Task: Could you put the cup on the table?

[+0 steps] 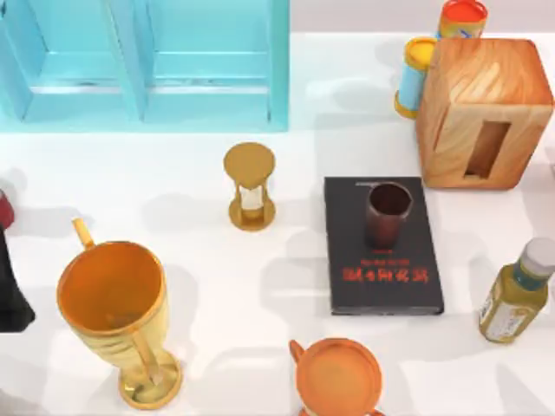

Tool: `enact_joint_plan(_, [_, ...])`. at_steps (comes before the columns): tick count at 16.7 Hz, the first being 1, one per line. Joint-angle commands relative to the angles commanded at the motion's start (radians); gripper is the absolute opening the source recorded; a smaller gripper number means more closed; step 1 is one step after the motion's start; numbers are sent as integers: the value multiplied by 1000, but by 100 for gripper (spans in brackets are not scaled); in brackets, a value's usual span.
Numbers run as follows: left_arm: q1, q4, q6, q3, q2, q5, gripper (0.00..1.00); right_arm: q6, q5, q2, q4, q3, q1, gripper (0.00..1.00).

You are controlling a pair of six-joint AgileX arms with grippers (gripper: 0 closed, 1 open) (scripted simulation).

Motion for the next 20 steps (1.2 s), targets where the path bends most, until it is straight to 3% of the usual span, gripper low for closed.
enact_joint_plan(4, [-2, -13, -9, 19, 22, -3, 100, 0, 0, 0, 0, 0, 0, 100])
enact_joint_plan(9, [-20, -148, -103, 221, 250, -39, 100, 0, 0, 0, 0, 0, 0, 100])
enact_joint_plan(20, [-177, -735, -469, 1143, 1219, -153, 100, 0, 0, 0, 0, 0, 0, 100])
